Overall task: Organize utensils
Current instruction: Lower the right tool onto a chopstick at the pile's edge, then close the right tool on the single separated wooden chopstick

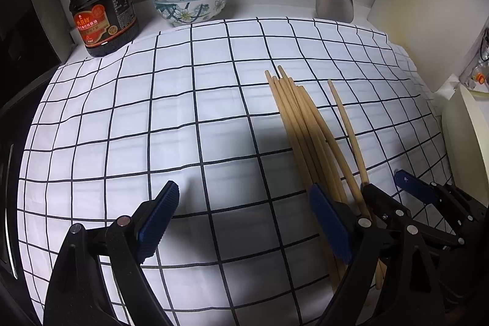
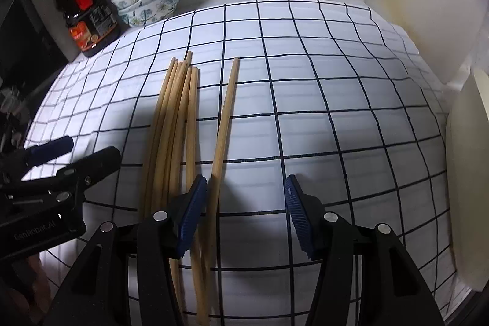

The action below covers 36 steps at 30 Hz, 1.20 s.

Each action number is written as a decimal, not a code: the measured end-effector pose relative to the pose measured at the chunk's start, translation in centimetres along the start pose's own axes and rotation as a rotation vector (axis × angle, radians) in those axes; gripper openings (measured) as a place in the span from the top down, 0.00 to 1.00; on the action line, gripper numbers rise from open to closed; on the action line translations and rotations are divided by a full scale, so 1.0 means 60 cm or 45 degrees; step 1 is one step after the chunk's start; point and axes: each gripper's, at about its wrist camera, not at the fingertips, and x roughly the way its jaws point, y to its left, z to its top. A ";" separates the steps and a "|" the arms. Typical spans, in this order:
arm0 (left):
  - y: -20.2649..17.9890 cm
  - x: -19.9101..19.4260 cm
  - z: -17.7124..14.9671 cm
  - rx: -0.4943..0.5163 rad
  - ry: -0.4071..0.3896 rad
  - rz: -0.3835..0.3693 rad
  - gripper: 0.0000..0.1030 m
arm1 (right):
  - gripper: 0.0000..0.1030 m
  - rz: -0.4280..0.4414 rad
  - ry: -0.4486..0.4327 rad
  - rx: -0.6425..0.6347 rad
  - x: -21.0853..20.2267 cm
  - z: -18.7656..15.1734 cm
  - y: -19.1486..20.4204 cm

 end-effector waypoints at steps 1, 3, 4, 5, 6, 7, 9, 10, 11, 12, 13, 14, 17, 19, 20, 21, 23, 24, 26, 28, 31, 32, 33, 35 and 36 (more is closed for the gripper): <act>0.000 0.002 0.000 -0.001 0.002 0.000 0.17 | 0.50 -0.010 -0.003 -0.018 0.001 -0.001 0.002; -0.003 0.004 -0.001 -0.001 0.003 0.001 0.17 | 0.56 -0.049 -0.016 -0.063 0.002 -0.003 0.007; -0.006 0.004 -0.001 0.001 0.000 0.006 0.17 | 0.57 -0.054 -0.022 -0.075 0.002 -0.004 0.007; -0.007 0.005 -0.001 0.004 -0.002 0.008 0.17 | 0.60 -0.050 -0.025 -0.079 0.002 -0.004 0.006; -0.010 0.005 -0.002 0.007 -0.006 0.009 0.17 | 0.65 -0.050 -0.027 -0.079 0.001 -0.004 0.004; -0.011 0.005 -0.001 0.009 -0.008 0.009 0.17 | 0.67 -0.054 -0.031 -0.078 0.001 -0.004 0.000; -0.017 0.006 -0.001 0.015 -0.013 0.010 0.17 | 0.72 -0.055 -0.034 -0.077 0.000 -0.004 -0.006; -0.018 0.006 -0.001 0.018 -0.013 0.011 0.17 | 0.72 -0.060 -0.035 -0.075 -0.001 -0.005 -0.010; -0.021 0.007 -0.002 0.021 -0.013 0.013 0.17 | 0.72 -0.064 -0.034 -0.071 -0.003 -0.005 -0.015; -0.024 0.009 -0.003 0.024 -0.012 0.014 0.17 | 0.73 -0.067 -0.034 -0.065 -0.003 -0.007 -0.019; -0.025 0.010 -0.003 0.024 -0.012 0.016 0.17 | 0.73 -0.071 -0.034 -0.061 -0.005 -0.008 -0.023; -0.027 0.012 -0.004 0.023 -0.011 0.017 0.17 | 0.73 -0.072 -0.034 -0.055 -0.006 -0.010 -0.028; -0.028 0.016 -0.004 0.017 -0.010 0.027 0.17 | 0.73 -0.079 -0.032 -0.041 -0.011 -0.016 -0.041; -0.027 0.020 -0.004 0.011 -0.001 0.027 0.17 | 0.73 -0.082 -0.031 -0.034 -0.014 -0.020 -0.048; -0.027 0.023 -0.004 0.010 0.004 0.028 0.17 | 0.73 -0.082 -0.031 -0.033 -0.015 -0.022 -0.052; -0.028 0.024 -0.005 0.010 0.005 0.032 0.17 | 0.73 -0.083 -0.031 -0.031 -0.017 -0.023 -0.054; -0.030 0.027 -0.007 0.013 0.008 0.037 0.17 | 0.73 -0.083 -0.031 -0.025 -0.018 -0.025 -0.057; -0.031 0.029 -0.008 0.014 0.010 0.041 0.17 | 0.73 -0.083 -0.032 -0.024 -0.019 -0.026 -0.059; -0.033 0.030 -0.009 0.015 0.004 0.045 0.17 | 0.73 -0.082 -0.033 -0.026 -0.020 -0.027 -0.058; -0.034 0.031 -0.009 0.017 -0.003 0.058 0.15 | 0.73 -0.080 -0.034 -0.028 -0.021 -0.028 -0.058; -0.030 0.032 -0.008 0.015 -0.010 0.070 0.14 | 0.73 -0.076 -0.035 -0.028 -0.022 -0.029 -0.059; -0.028 0.032 -0.008 0.012 -0.010 0.068 0.14 | 0.73 -0.076 -0.035 -0.029 -0.022 -0.028 -0.059; -0.025 0.032 -0.009 0.011 -0.012 0.071 0.14 | 0.73 -0.076 -0.034 -0.029 -0.022 -0.028 -0.059; -0.021 0.032 -0.012 0.012 -0.010 0.091 0.14 | 0.73 -0.075 -0.035 -0.026 -0.022 -0.028 -0.060; -0.018 0.032 -0.015 0.010 -0.008 0.092 0.14 | 0.73 -0.074 -0.035 -0.025 -0.022 -0.028 -0.060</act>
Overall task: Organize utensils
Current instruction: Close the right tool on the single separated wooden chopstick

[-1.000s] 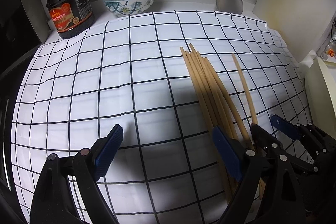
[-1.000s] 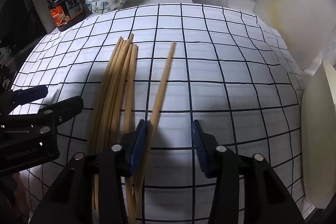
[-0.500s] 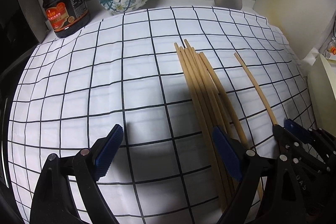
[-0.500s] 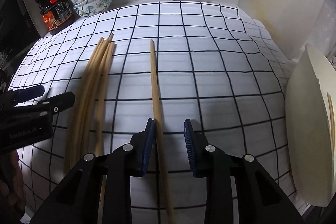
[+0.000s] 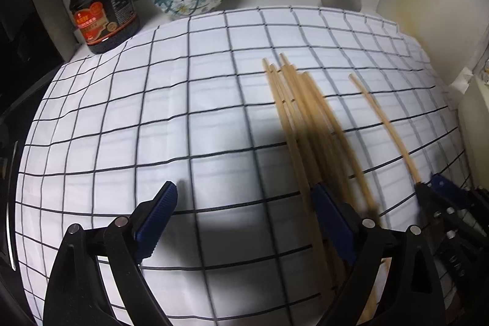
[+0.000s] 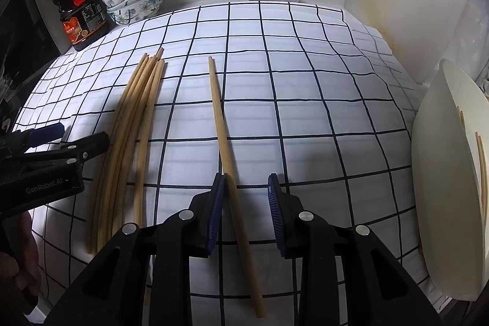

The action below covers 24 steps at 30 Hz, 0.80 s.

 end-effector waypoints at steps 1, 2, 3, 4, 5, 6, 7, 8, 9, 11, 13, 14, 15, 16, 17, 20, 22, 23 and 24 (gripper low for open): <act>0.003 0.003 -0.003 -0.002 0.015 0.020 0.13 | 0.73 0.000 0.000 0.000 0.000 0.000 0.000; 0.007 0.002 -0.006 -0.011 0.010 0.016 0.13 | 0.73 -0.002 -0.001 0.000 0.000 0.001 0.001; 0.011 0.001 -0.007 -0.016 0.008 0.020 0.13 | 0.73 -0.002 0.000 0.001 0.001 0.001 0.001; 0.012 0.001 -0.009 -0.018 0.008 0.022 0.13 | 0.73 -0.003 0.000 0.001 0.002 0.002 0.002; 0.013 0.000 -0.009 -0.020 0.006 0.023 0.13 | 0.73 -0.004 -0.001 0.001 0.002 0.003 0.003; 0.014 0.000 -0.009 -0.022 0.005 0.025 0.13 | 0.73 -0.005 -0.002 0.000 0.003 0.004 0.004; 0.014 0.001 -0.008 -0.025 0.004 0.027 0.13 | 0.73 -0.006 -0.003 -0.002 0.004 0.005 0.004; 0.015 0.001 -0.007 -0.028 0.002 0.030 0.13 | 0.73 -0.006 -0.004 -0.005 0.006 0.007 0.006; 0.015 0.001 -0.006 -0.033 0.000 0.033 0.13 | 0.73 -0.006 -0.005 -0.008 0.007 0.008 0.007; 0.011 0.003 -0.004 -0.033 -0.004 0.039 0.13 | 0.73 -0.005 -0.008 -0.019 0.011 0.013 0.011; 0.007 0.005 -0.002 -0.028 -0.008 0.035 0.17 | 0.72 -0.002 -0.011 -0.035 0.016 0.020 0.014; 0.005 0.004 -0.002 -0.027 -0.010 0.029 0.17 | 0.72 0.000 -0.014 -0.046 0.018 0.023 0.016; 0.003 0.003 -0.002 -0.025 -0.012 0.028 0.19 | 0.72 0.001 -0.018 -0.055 0.021 0.027 0.018; 0.002 0.003 -0.002 -0.019 -0.015 0.023 0.23 | 0.72 0.003 -0.024 -0.058 0.023 0.029 0.020; 0.000 0.002 -0.002 -0.010 -0.020 0.016 0.25 | 0.72 0.007 -0.026 -0.060 0.024 0.031 0.021; -0.012 -0.005 -0.005 0.033 -0.042 -0.014 0.48 | 0.79 0.026 -0.010 -0.076 0.027 0.035 0.024; -0.023 -0.011 -0.009 0.067 -0.053 -0.033 0.68 | 0.90 0.043 0.001 -0.097 0.026 0.035 0.027; -0.026 -0.012 -0.011 0.077 -0.053 -0.042 0.74 | 0.93 0.042 0.008 -0.105 0.025 0.034 0.029; -0.030 -0.014 -0.012 0.087 -0.051 -0.053 0.86 | 0.93 0.043 0.010 -0.105 0.024 0.033 0.030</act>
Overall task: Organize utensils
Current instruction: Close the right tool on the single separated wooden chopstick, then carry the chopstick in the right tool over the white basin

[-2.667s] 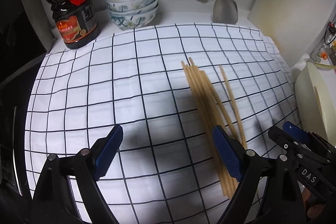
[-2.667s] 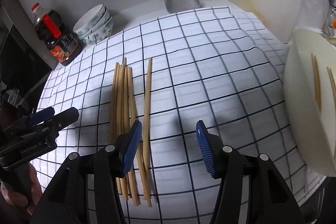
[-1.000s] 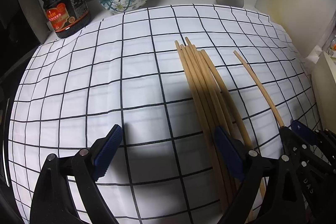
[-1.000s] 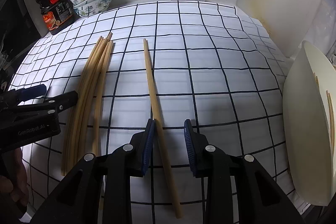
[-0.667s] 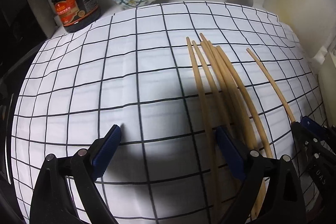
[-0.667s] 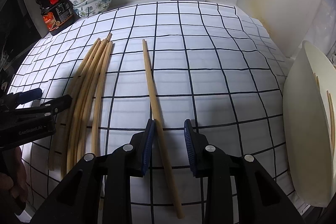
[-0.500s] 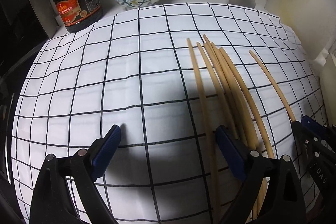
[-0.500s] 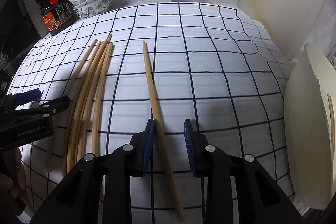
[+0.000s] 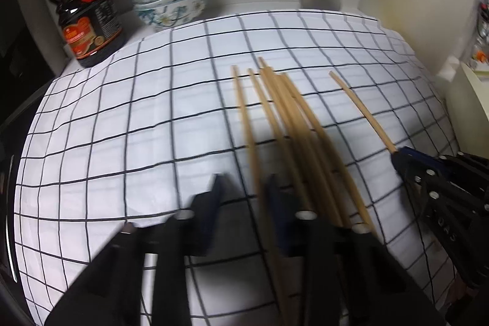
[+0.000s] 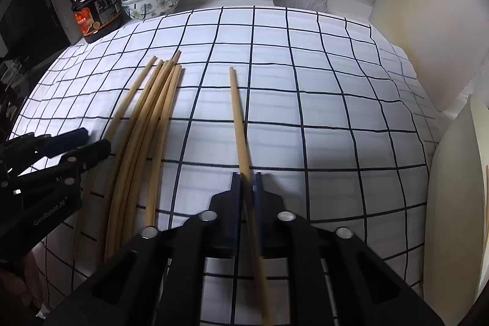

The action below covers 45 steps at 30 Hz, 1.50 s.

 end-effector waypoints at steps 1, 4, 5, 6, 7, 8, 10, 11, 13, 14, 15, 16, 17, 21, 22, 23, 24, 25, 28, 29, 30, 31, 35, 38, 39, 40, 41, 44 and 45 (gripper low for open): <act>-0.002 -0.001 0.000 0.006 0.004 -0.003 0.92 | 0.93 0.008 0.001 0.012 -0.001 -0.002 -0.001; 0.001 -0.002 0.000 -0.011 0.026 -0.023 0.93 | 0.94 0.034 0.004 0.059 -0.005 -0.006 -0.009; 0.004 -0.002 0.000 -0.021 0.034 -0.031 0.93 | 0.94 0.044 0.008 0.083 -0.006 -0.008 -0.013; 0.008 -0.004 0.000 -0.033 0.046 -0.035 0.93 | 0.94 0.053 0.011 0.110 -0.009 -0.010 -0.016; 0.011 -0.006 0.000 -0.038 0.050 -0.035 0.93 | 0.94 0.072 0.012 0.147 -0.012 -0.012 -0.021; 0.014 -0.010 -0.001 -0.039 0.053 -0.034 0.93 | 0.94 0.086 0.010 0.171 -0.017 -0.014 -0.022; 0.016 -0.021 -0.001 -0.036 0.047 -0.035 0.93 | 0.94 0.095 -0.004 0.190 -0.029 -0.016 -0.022; 0.017 -0.030 0.000 -0.033 0.040 -0.037 0.93 | 0.94 0.101 -0.013 0.195 -0.038 -0.016 -0.022; 0.017 -0.046 0.005 -0.026 0.028 -0.042 0.93 | 0.94 0.116 -0.031 0.209 -0.054 -0.013 -0.024; 0.015 -0.056 0.009 -0.022 0.019 -0.045 0.93 | 0.94 0.127 -0.042 0.220 -0.065 -0.011 -0.026; 0.012 -0.066 0.014 -0.019 0.011 -0.050 0.93 | 0.94 0.137 -0.054 0.230 -0.076 -0.008 -0.028; 0.009 -0.075 0.018 -0.016 0.004 -0.057 0.93 | 0.94 0.142 -0.068 0.237 -0.087 -0.006 -0.031; 0.005 -0.084 0.022 -0.012 -0.005 -0.068 0.93 | 0.94 0.142 -0.082 0.241 -0.097 -0.004 -0.033; -0.036 -0.127 0.048 0.034 -0.068 -0.129 0.93 | 0.94 0.123 -0.149 0.258 -0.151 -0.003 -0.059; -0.048 -0.135 0.053 0.047 -0.079 -0.146 0.93 | 0.94 0.113 -0.160 0.264 -0.161 -0.004 -0.068; -0.066 -0.145 0.061 0.063 -0.093 -0.173 0.93 | 0.94 0.096 -0.175 0.278 -0.175 -0.005 -0.082; -0.086 -0.153 0.068 0.083 -0.106 -0.200 0.93 | 0.94 0.081 -0.187 0.297 -0.189 -0.007 -0.098; -0.104 -0.159 0.075 0.104 -0.119 -0.224 0.93 | 0.94 0.069 -0.195 0.313 -0.198 -0.010 -0.111; -0.161 -0.174 0.090 0.161 -0.145 -0.299 0.93 | 0.94 0.007 -0.229 0.381 -0.236 -0.025 -0.168; -0.185 -0.179 0.096 0.181 -0.149 -0.332 0.93 | 0.94 -0.021 -0.241 0.410 -0.249 -0.032 -0.191; -0.207 -0.183 0.101 0.200 -0.150 -0.358 0.93 | 0.94 -0.039 -0.249 0.430 -0.257 -0.037 -0.207; -0.232 -0.188 0.106 0.225 -0.156 -0.385 0.93 | 0.94 -0.071 -0.260 0.468 -0.271 -0.048 -0.237; -0.335 -0.203 0.120 0.339 -0.175 -0.487 0.93 | 0.94 -0.159 -0.282 0.568 -0.305 -0.086 -0.312; -0.405 -0.199 0.130 0.402 -0.154 -0.553 0.93 | 0.94 -0.209 -0.287 0.649 -0.320 -0.117 -0.374; -0.429 -0.194 0.134 0.421 -0.141 -0.573 0.93 | 0.94 -0.219 -0.284 0.678 -0.320 -0.126 -0.393; -0.445 -0.191 0.134 0.434 -0.134 -0.580 0.93 | 0.94 -0.224 -0.280 0.696 -0.318 -0.132 -0.405; -0.469 -0.185 0.138 0.450 -0.124 -0.590 0.93 | 0.94 -0.228 -0.278 0.717 -0.316 -0.138 -0.420; -0.517 -0.164 0.142 0.475 -0.090 -0.606 0.93 | 0.94 -0.226 -0.270 0.763 -0.305 -0.147 -0.462; -0.527 -0.156 0.143 0.482 -0.075 -0.607 0.93 | 0.94 -0.223 -0.266 0.772 -0.301 -0.149 -0.467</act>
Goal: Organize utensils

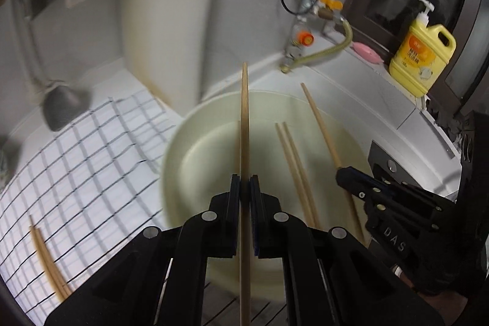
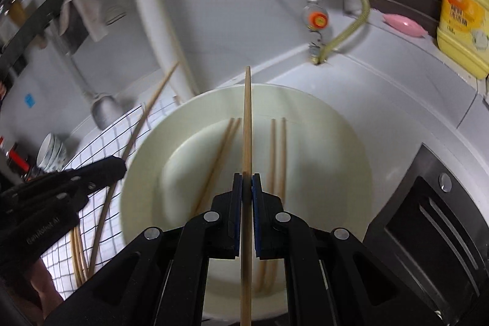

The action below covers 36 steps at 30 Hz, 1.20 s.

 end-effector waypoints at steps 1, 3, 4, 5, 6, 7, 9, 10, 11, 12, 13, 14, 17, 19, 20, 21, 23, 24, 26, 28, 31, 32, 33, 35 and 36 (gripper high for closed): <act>-0.006 0.015 0.004 0.004 0.021 -0.003 0.93 | 0.94 0.002 0.011 0.018 0.011 0.005 -0.010; -0.017 0.045 0.009 0.014 0.056 0.005 0.93 | 0.94 0.010 0.031 0.039 0.028 0.011 -0.021; -0.021 0.055 0.010 0.016 0.069 0.008 0.93 | 0.94 0.010 0.045 0.044 0.039 0.014 -0.021; -0.023 0.069 0.010 0.018 0.091 0.013 0.93 | 0.94 0.011 0.060 0.048 0.048 0.015 -0.024; -0.023 0.079 0.011 0.017 0.105 0.016 0.93 | 0.94 0.011 0.078 0.054 0.060 0.016 -0.028; -0.022 0.090 0.010 0.016 0.123 0.020 0.93 | 0.94 0.012 0.091 0.059 0.065 0.015 -0.028; -0.025 0.109 0.014 0.014 0.148 0.026 0.93 | 0.94 0.013 0.121 0.074 0.082 0.016 -0.033; -0.025 0.118 0.013 0.015 0.160 0.026 0.93 | 0.94 0.012 0.132 0.077 0.088 0.016 -0.035; -0.024 0.121 0.012 0.015 0.171 0.027 0.93 | 0.94 0.010 0.146 0.081 0.095 0.016 -0.035; -0.023 0.128 0.010 0.013 0.181 0.027 0.93 | 0.94 0.005 0.160 0.086 0.102 0.015 -0.037; -0.022 0.134 0.009 0.009 0.194 0.028 0.93 | 0.94 0.004 0.170 0.087 0.106 0.015 -0.039; -0.020 0.139 0.007 0.006 0.204 0.029 0.93 | 0.94 0.005 0.180 0.088 0.110 0.014 -0.039; -0.019 0.148 0.004 0.005 0.228 0.034 0.93 | 0.94 0.005 0.197 0.095 0.118 0.011 -0.042; -0.019 0.153 0.004 0.005 0.237 0.042 0.93 | 0.94 0.003 0.213 0.095 0.124 0.009 -0.044; -0.018 0.155 0.004 0.003 0.242 0.046 0.93 | 0.94 0.001 0.220 0.093 0.127 0.008 -0.044; -0.019 0.156 0.004 0.001 0.244 0.049 0.93 | 0.94 -0.005 0.224 0.092 0.130 0.007 -0.045; -0.017 0.160 0.004 -0.005 0.253 0.059 0.93 | 0.94 -0.016 0.226 0.086 0.132 0.006 -0.046; -0.016 0.163 0.003 -0.008 0.261 0.064 0.93 | 0.94 -0.019 0.227 0.086 0.132 0.004 -0.047; -0.015 0.165 0.003 -0.014 0.271 0.069 0.92 | 0.94 -0.021 0.231 0.086 0.133 0.003 -0.048; -0.013 0.164 0.002 -0.019 0.268 0.078 0.72 | 0.93 -0.026 0.227 0.081 0.133 0.004 -0.047; -0.010 0.150 0.004 -0.033 0.219 0.098 0.40 | 0.90 -0.031 0.213 0.080 0.128 0.005 -0.048; -0.008 0.144 0.005 -0.036 0.206 0.098 0.40 | 0.90 -0.032 0.209 0.081 0.126 0.005 -0.049; -0.007 0.140 0.006 -0.034 0.203 0.100 0.40 | 0.90 -0.034 0.205 0.082 0.124 0.005 -0.050; -0.005 0.136 0.007 -0.036 0.202 0.112 0.40 | 0.89 -0.037 0.200 0.085 0.119 0.003 -0.051; -0.003 0.133 0.007 -0.040 0.200 0.116 0.40 | 0.89 -0.037 0.198 0.088 0.116 0.003 -0.051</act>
